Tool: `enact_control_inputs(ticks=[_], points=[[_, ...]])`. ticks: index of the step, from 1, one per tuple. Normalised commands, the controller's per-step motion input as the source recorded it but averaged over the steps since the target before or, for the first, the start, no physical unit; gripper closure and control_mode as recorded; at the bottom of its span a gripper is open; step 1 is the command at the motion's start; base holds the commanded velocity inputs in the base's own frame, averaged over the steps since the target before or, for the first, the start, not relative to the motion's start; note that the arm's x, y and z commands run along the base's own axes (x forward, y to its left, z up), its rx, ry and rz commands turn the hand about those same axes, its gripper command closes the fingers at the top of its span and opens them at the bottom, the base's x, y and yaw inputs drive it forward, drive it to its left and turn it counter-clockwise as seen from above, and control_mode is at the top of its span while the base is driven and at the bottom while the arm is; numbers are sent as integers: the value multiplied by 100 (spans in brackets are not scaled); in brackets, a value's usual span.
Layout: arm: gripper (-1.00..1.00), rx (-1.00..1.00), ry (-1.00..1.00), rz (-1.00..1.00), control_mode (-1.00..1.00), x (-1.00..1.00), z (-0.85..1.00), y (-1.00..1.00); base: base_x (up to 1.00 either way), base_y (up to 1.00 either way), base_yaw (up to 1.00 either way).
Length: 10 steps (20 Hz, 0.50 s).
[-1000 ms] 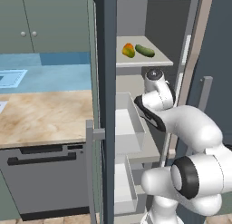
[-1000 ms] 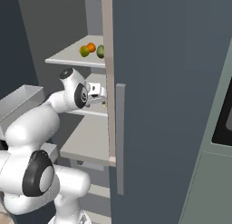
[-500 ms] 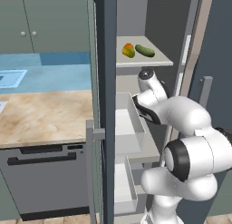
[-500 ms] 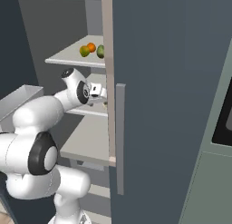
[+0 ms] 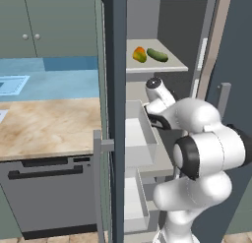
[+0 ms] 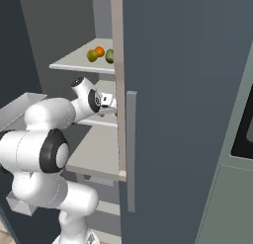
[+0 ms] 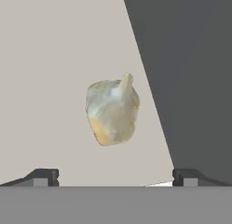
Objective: Take the cucumber and garlic from the second highest rack and move them to the highest rack where the tangerine and mango are located, to maximize freezer space. Close the freezer door after rearranging.
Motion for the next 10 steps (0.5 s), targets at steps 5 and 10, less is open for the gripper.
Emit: enact_control_inputs(ticks=[5, 10], points=[[-100, 1, 0, -3, -100, 34, -12, -10, 0, 0, 0], [-100, 1, 0, -2, -100, 30, -21, -2, 0, 0, 0]])
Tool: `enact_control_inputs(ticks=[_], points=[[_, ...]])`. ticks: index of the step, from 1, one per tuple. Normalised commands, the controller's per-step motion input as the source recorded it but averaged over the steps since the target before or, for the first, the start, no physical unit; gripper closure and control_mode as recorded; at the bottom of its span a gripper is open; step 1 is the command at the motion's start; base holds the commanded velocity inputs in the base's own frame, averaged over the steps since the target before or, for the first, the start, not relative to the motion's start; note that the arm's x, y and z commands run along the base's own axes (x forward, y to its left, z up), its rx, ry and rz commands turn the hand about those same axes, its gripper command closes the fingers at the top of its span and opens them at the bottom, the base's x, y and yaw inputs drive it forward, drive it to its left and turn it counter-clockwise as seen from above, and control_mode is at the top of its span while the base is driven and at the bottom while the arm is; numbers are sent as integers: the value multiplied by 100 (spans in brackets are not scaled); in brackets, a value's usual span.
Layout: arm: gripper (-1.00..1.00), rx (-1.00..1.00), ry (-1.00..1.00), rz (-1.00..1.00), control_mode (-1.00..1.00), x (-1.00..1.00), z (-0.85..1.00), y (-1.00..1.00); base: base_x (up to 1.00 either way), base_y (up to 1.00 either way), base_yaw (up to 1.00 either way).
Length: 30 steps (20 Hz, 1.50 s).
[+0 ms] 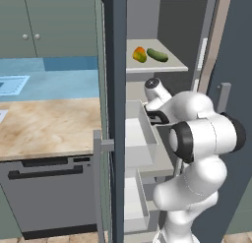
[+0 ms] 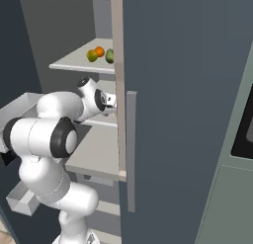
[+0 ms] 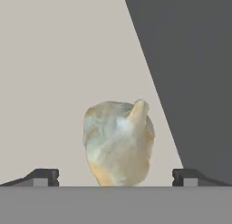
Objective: Take the cucumber and garlic from the second highest rack and move them to the highest rack where the tangerine and mango are located, to maximize freezer space. Close the freezer door after rearranging.
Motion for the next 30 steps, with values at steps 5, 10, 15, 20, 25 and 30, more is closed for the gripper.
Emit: enact_control_inputs(ticks=[5, 10, 15, 20, 25, 30], points=[[-100, 1, 0, 0, -100, 24, -22, 0, 0, 0, 0], [-100, 3, 0, -1, -100, 16, -18, -2, 0, 0, 0], [100, 1, 0, -1, -100, 13, -26, -3, 0, 0, 0], [100, 0, 0, 0, -100, 4, -39, -16, 0, 0, 0], [100, 0, 0, 0, -100, -3, -16, -2, 0, 0, 0], [100, 7, -25, 11, -100, -73, 26, 0, 0, 0, 0]])
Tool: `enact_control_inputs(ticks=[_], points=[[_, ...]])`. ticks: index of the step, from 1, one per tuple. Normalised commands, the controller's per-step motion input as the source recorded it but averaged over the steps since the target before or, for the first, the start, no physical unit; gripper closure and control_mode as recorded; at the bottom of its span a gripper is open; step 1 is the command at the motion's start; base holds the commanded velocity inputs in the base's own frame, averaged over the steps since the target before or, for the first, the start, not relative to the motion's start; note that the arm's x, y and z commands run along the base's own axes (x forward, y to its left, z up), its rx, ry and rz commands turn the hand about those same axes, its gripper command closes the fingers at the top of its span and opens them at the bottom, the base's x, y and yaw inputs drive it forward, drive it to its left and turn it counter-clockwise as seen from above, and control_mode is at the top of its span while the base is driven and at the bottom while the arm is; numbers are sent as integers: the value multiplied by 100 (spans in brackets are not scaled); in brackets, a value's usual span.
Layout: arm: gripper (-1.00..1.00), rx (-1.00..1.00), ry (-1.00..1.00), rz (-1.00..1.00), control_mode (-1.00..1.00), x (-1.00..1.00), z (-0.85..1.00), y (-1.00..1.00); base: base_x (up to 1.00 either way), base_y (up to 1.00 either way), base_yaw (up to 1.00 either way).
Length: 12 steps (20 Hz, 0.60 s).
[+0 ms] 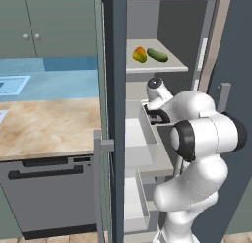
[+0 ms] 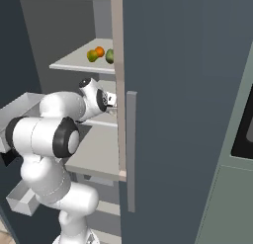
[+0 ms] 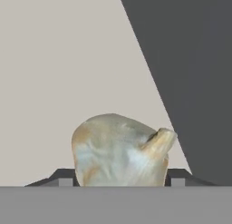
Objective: Take the cucumber and garlic from the second highest rack and move them to the highest rack where the tangerine and mango are located, to maximize freezer space. Close the freezer door after rearranging.
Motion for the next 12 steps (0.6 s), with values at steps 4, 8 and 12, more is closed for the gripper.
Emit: enact_control_inputs(ticks=[4, 8, 12], points=[[100, 5, -19, 15, -100, -100, 57, 0, 0, 0, 0], [100, 1, -12, 13, -100, -100, 61, -7, 0, 0, 0], [100, 0, -29, 19, -100, -100, 87, -6, 0, 0, 0]])
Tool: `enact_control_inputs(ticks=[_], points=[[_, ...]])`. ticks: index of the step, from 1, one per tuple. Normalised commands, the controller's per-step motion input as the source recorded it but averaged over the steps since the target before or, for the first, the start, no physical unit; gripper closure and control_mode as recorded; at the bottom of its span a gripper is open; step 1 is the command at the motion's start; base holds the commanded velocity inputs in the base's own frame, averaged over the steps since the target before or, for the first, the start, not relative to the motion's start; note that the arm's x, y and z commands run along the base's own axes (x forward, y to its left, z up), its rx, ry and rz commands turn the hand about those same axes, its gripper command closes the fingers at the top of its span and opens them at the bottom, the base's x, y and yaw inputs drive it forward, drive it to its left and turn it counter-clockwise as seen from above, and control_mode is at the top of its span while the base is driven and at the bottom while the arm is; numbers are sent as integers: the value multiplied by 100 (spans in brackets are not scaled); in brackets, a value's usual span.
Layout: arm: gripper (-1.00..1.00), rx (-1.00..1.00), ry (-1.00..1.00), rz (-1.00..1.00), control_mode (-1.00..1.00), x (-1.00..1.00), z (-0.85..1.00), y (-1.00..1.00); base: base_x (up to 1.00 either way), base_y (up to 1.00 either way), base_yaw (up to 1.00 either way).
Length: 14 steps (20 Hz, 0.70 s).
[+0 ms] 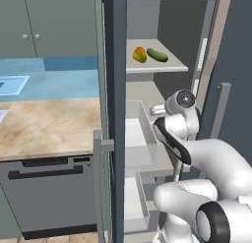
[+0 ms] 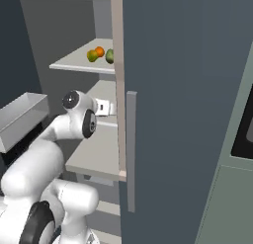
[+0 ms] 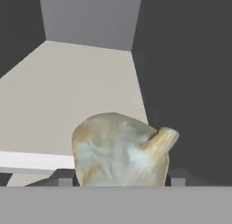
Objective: Take the cucumber and garlic from the second highest rack and move them to the highest rack where the tangerine and mango are located, to maximize freezer space. Close the freezer door after rearranging.
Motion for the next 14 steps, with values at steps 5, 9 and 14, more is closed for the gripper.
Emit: enact_control_inputs(ticks=[5, 9, 14], points=[[100, 0, -29, 19, -100, -100, 100, 0, 0, 0, 0], [100, 0, -11, 12, -100, -100, 100, 0, 0, 0, 0], [100, 0, 0, 3, -100, -47, 100, 0, 0, 0, 0]])
